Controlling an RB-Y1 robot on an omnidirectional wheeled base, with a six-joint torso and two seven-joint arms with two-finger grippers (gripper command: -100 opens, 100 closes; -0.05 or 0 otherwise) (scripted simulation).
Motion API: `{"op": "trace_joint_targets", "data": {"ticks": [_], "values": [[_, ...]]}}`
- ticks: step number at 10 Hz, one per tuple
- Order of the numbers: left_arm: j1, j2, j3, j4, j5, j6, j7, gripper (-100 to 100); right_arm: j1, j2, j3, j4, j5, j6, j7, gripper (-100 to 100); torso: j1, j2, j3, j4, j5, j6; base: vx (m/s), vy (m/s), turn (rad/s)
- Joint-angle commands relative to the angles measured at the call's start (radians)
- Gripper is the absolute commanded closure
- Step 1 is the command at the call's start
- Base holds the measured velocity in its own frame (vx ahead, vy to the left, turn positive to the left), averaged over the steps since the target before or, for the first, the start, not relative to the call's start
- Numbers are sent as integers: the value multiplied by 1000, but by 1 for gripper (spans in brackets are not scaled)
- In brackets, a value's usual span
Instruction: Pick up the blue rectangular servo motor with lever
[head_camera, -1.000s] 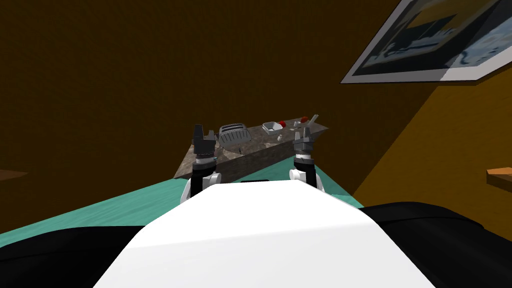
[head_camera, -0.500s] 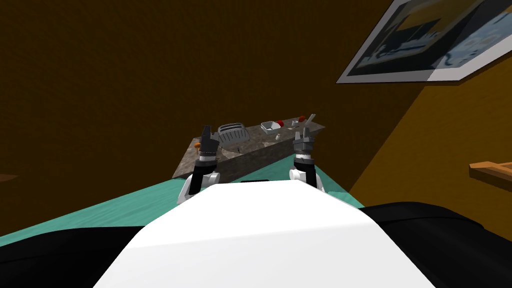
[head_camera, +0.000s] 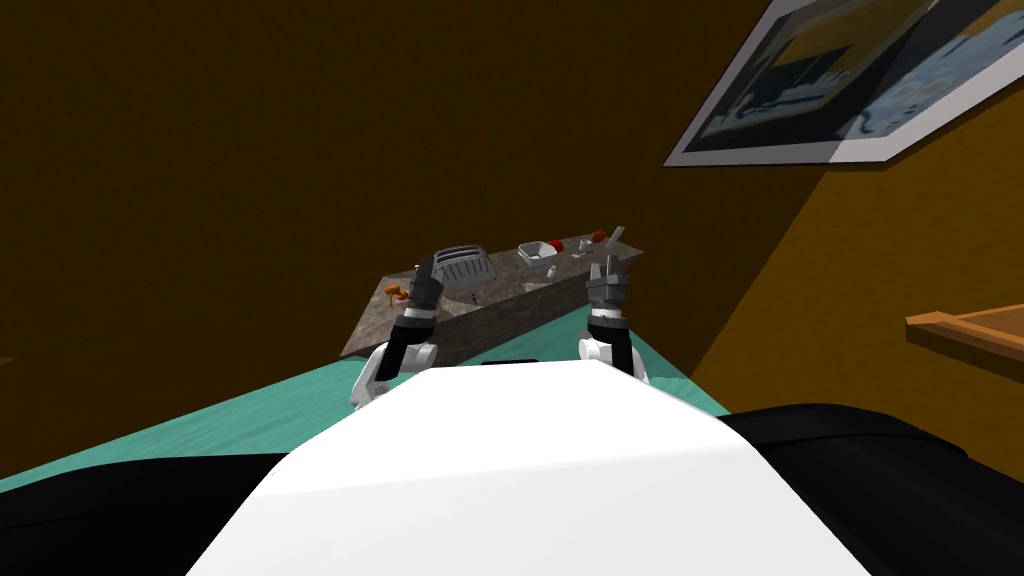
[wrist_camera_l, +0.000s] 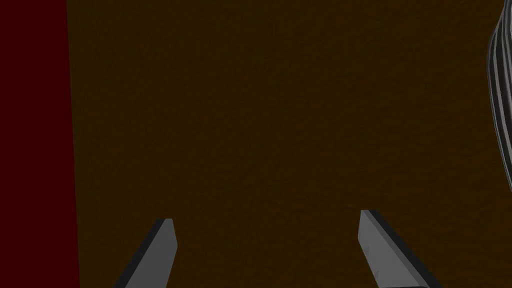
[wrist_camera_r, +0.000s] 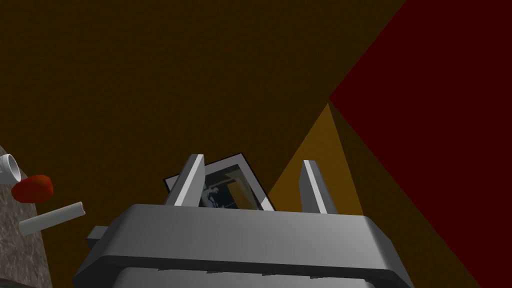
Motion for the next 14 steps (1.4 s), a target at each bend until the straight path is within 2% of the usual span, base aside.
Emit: {"op": "trace_joint_targets", "data": {"ticks": [1, 2, 3, 4, 5, 6, 7, 8, 9, 10, 11, 12, 13, 14], "values": [[-17, 37, -3, 8, 7, 50, 6, -100, 0, 0, 0, 0, 0, 0, 0, 0, 0, 0, 0, 0, 0, 0, -37, -25, -47], [-17, 37, -3, 8, 7, 69, 6, -100, 0, 0, 0, 0, 0, 0, 0, 0, 0, 0, 0, 0, 0, 0, -30, -19, -24], [-30, 70, -5, 17, 14, 105, 13, -100, 0, 0, 0, 0, 0, 0, 0, 0, 0, 0, 0, 0, 0, 0, -34, -19, -47], [-30, 70, -5, 17, 14, 119, 13, -100, 0, 0, 0, 0, 0, 0, 0, 0, 0, 0, 0, 0, 0, 0, -24, -16, -27], [-44, 104, -8, 26, 22, 159, 19, -100, 0, 0, 0, 0, 0, 0, 0, 0, 0, -1, 0, 0, 0, 0, -28, -16, -52], [-44, 104, -8, 26, 22, 170, 19, -100, 0, 0, 0, 0, 0, 0, 0, 0, 0, -1, 0, 0, 0, 0, -28, -18, -31], [-57, 139, -12, 36, 31, 206, 25, -100, 0, 0, 0, 0, 0, 0, 0, 0, 0, -1, 0, 0, 0, 0, -31, -24, -54], [-57, 139, -12, 36, 31, 221, 25, -100, 0, 0, 0, 0, 0, 0, 0, 0, 0, -1, 0, 0, 0, 0, -24, -18, -32], [-71, 173, -17, 46, 40, 250, 31, -100, 0, 0, 0, 0, 0, 0, 0, 0, 0, -1, 0, 0, 0, 0, -26, -19, -55], [-71, 173, -17, 46, 40, 274, 31, -100, 0, 0, 0, 0, 0, 0, 0, 0, 0, -1, -1, 0, 0, 0, -24, -13, -41], [-84, 208, -23, 56, 51, 305, 37, -100, 0, 0, 0, 0, 0, 0, 0, 0, 0, -1, 0, 0, 0, 0, -25, -20, -76], [-84, 208, -23, 56, 51, 327, 37, -100, 0, 0, 0, 0, 0, 0, 0, 0, 0, -1, -1, 0, 0, 0, -21, -13, -35], [-98, 244, -30, 67, 62, 359, 42, -100, 0, 0, 0, 0, 0, 0, 0, 0, 0, -1, -1, 0, 0, 0, -25, -13, -82], [-98, 244, -30, 67, 62, 380, 42, -100, 0, 0, 0, 0, 0, 0, 0, 0, 1, -1, -1, 0, 0, 0, -21, -9, -34]]}}
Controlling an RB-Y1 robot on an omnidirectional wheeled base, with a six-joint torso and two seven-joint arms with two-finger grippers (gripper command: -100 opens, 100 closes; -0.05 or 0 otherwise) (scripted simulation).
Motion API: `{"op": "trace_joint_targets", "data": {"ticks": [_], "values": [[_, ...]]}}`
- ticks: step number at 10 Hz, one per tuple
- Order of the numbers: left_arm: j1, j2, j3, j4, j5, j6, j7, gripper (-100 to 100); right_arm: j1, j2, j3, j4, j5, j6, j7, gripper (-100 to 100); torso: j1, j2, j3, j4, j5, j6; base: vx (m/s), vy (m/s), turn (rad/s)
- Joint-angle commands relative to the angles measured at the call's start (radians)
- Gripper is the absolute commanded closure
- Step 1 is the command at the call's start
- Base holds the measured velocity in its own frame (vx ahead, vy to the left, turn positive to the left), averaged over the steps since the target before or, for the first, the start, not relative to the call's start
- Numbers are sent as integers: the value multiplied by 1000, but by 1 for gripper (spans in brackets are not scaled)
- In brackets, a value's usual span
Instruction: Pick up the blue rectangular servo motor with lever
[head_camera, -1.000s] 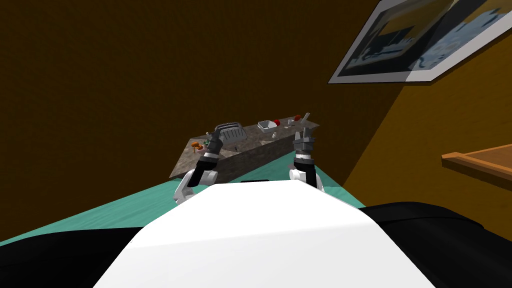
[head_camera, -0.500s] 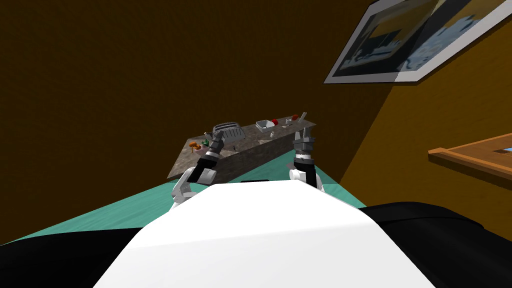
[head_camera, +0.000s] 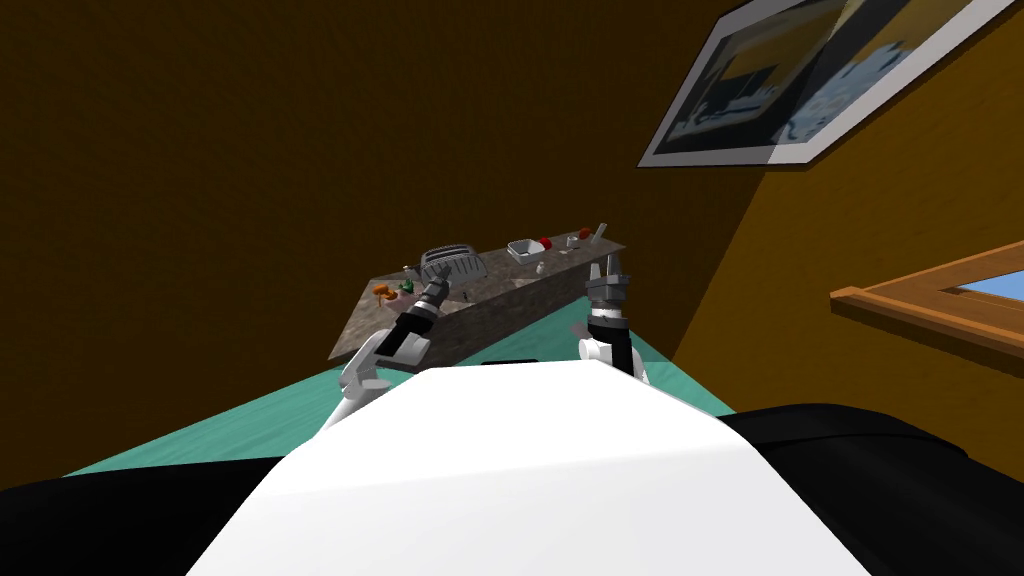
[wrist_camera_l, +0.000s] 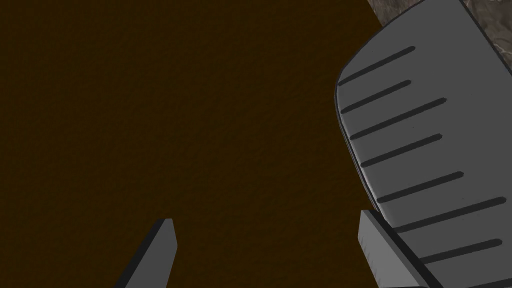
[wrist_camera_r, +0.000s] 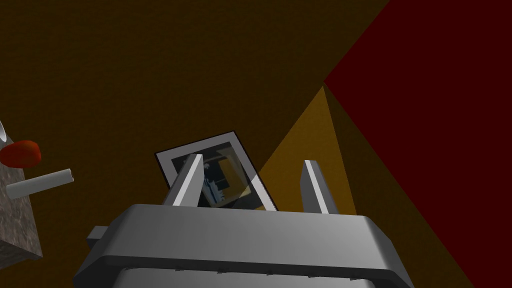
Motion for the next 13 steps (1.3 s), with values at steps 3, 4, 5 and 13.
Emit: {"op": "trace_joint_targets", "data": {"ticks": [3, 4, 5, 13], "values": [[-29, 75, -21, 20, 25, 107, 9, -100, 0, 0, 0, 0, 0, 0, 0, 0, 0, 0, 0, 0, 0, 0, -15, -11, -64], [-29, 75, -21, 20, 25, 129, 9, -100, 0, 0, 0, 0, 0, 0, 0, 0, 0, -1, 0, 0, 0, 0, -11, -5, -51], [-42, 112, -33, 32, 39, 170, 12, -100, 0, 0, 0, 0, 0, 0, 0, 0, 0, -1, 0, 0, 0, 0, -10, -6, -103], [-91, 253, -96, 83, 102, 374, 19, -100, 0, 0, 0, 0, 0, 0, 0, 0, 1, -2, -1, 0, 0, 0, 1, 1, -81]]}}
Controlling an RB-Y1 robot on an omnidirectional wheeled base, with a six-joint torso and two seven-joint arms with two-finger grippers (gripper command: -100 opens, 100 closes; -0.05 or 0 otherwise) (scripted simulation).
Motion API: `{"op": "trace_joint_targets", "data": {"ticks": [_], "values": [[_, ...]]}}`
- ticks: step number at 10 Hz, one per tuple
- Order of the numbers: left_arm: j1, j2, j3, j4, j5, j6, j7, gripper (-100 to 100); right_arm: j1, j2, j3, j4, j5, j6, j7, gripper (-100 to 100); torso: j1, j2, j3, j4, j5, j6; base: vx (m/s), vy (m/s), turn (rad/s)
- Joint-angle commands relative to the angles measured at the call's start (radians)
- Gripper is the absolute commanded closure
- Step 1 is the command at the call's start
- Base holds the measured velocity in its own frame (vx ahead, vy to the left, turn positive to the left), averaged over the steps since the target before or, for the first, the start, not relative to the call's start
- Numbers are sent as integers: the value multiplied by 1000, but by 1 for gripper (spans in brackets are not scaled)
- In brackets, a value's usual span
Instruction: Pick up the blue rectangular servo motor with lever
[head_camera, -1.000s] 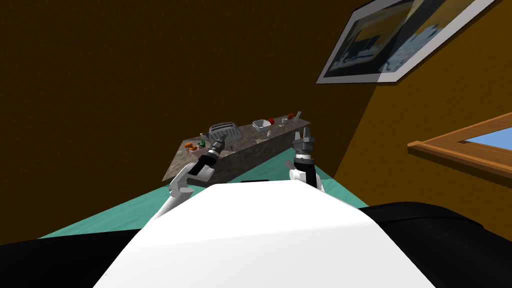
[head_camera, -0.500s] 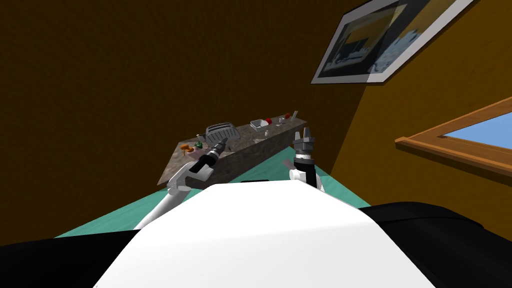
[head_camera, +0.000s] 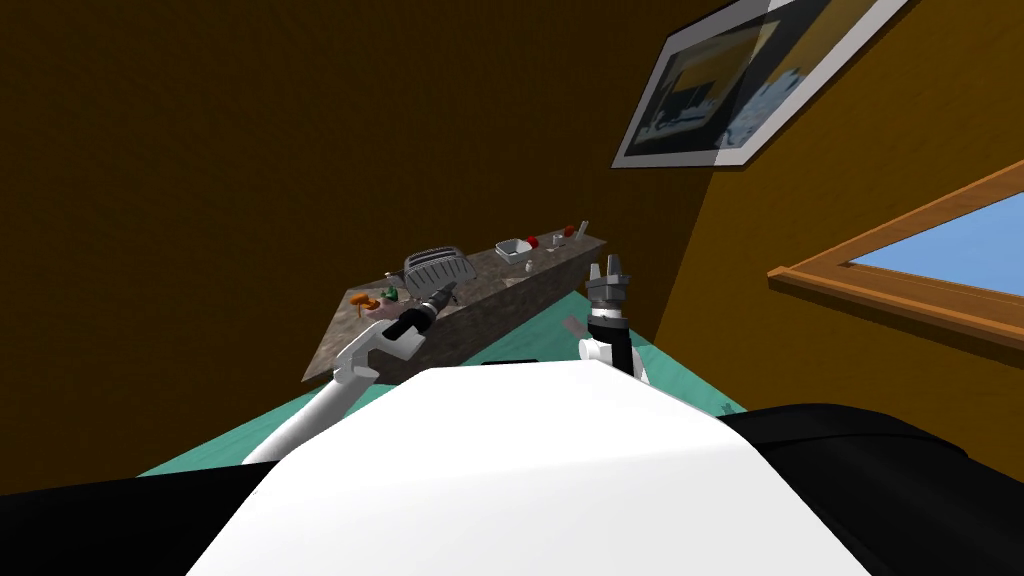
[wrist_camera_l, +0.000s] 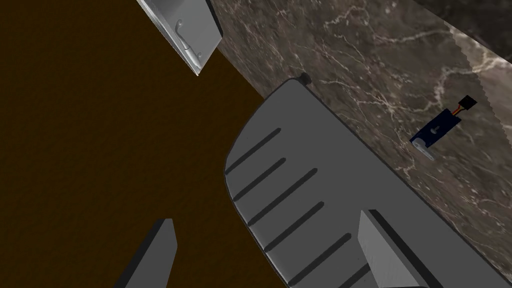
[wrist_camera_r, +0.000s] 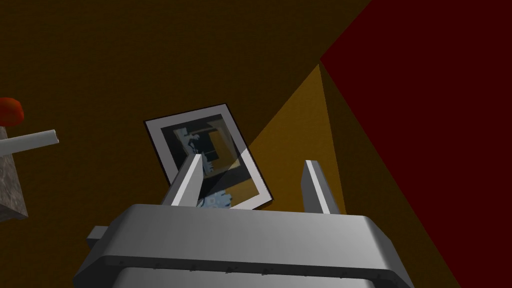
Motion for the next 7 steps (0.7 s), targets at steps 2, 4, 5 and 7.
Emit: {"op": "trace_joint_targets", "data": {"ticks": [2, 4, 5, 7], "values": [[-14, 52, -25, 14, 27, 70, 2, -100, 0, 0, 0, 0, 0, 0, 0, 0, 0, 0, 0, 0, 0, 0, 11, 7, -108], [-25, 84, -45, 27, 44, 113, 2, -100, 0, 0, 0, 0, 0, 0, 0, 0, 0, 0, 0, 0, 0, 0, 15, 12, -94], [-25, 84, -45, 27, 44, 130, 2, -100, 0, 0, 0, 0, 0, 0, 0, 0, 0, 0, 0, 0, 0, 0, 13, 13, -64], [-36, 115, -64, 39, 62, 174, 1, -100, 0, 0, 0, 0, 0, 0, 0, 0, 0, 0, 0, 0, 0, 0, 15, 13, -96]]}}
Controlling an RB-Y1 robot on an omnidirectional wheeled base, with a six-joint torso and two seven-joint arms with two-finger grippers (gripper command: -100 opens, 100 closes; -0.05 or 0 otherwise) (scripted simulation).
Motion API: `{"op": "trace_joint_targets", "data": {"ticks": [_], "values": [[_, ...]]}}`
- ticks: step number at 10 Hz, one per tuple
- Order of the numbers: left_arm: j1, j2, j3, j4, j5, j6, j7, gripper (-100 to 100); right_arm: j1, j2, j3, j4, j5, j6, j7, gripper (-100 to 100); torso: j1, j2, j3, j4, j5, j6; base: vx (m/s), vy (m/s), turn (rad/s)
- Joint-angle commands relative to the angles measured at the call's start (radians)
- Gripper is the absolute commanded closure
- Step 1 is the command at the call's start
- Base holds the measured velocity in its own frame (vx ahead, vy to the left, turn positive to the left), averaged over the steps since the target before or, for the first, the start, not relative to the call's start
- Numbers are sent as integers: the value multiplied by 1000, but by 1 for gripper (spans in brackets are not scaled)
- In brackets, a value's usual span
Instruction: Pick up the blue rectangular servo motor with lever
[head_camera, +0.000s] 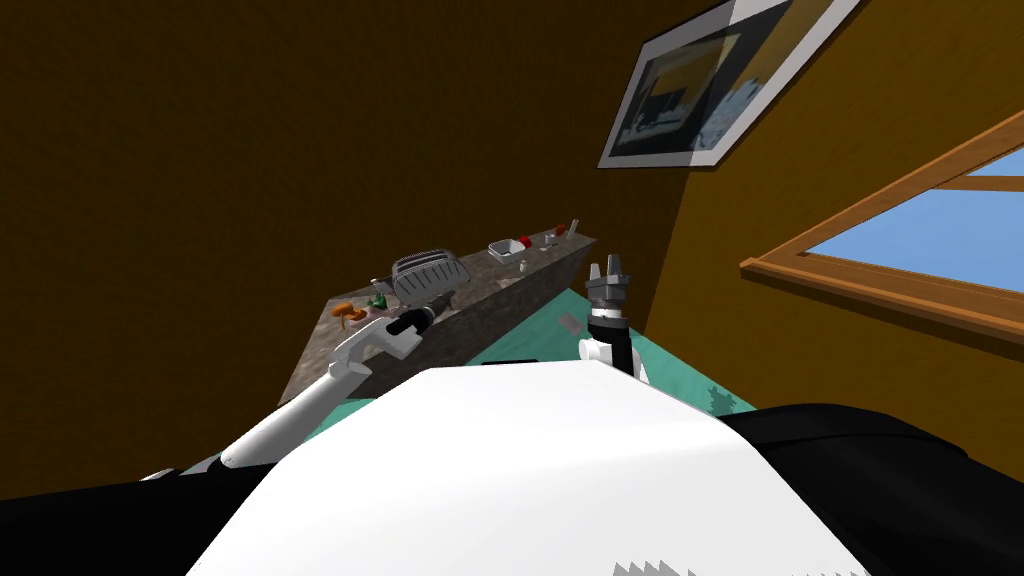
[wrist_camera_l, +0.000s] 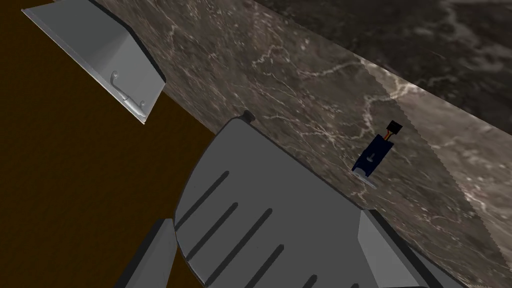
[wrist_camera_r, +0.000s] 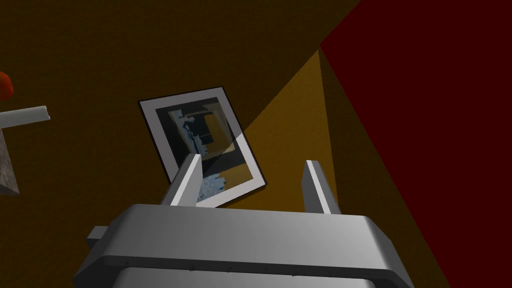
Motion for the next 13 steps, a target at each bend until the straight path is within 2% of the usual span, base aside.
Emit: {"op": "trace_joint_targets", "data": {"ticks": [1, 2, 3, 4, 7, 8, 13], "values": [[-12, 31, -24, 11, 17, 50, -1, -100, 0, 0, 0, 0, 0, 0, 0, 0, 0, 0, 0, 0, 0, 0, 23, 14, -111], [-12, 31, -24, 11, 17, 60, -1, -100, 0, 0, 0, 0, 0, 0, 0, 0, 0, -1, 0, 0, 0, 0, 18, 14, -84], [-22, 59, -44, 23, 34, 95, -2, -100, 0, 0, 0, 0, 0, 0, 0, 0, 0, 0, 0, 0, 0, 0, 20, 17, -157], [-22, 59, -44, 23, 34, 101, -2, -100, 0, 0, 0, 0, 0, 0, 0, 0, 0, 0, 0, 0, 0, 0, 21, 18, -55], [-49, 139, -101, 52, 83, 201, -7, -100, 0, 0, 0, 0, 0, 0, 0, 0, 0, -2, -1, 0, 0, 0, 40, 21, -171], [-49, 139, -101, 52, 83, 212, -7, -100, 0, 0, 0, 0, 0, 0, 0, 0, 1, -2, -1, -1, 0, 0, 30, 22, -56], [-83, 243, -172, 80, 144, 347, -13, -100, 0, 0, 0, 0, 0, 0, 0, 0, 0, -2, -1, 0, 0, 0, 40, 17, -132]]}}
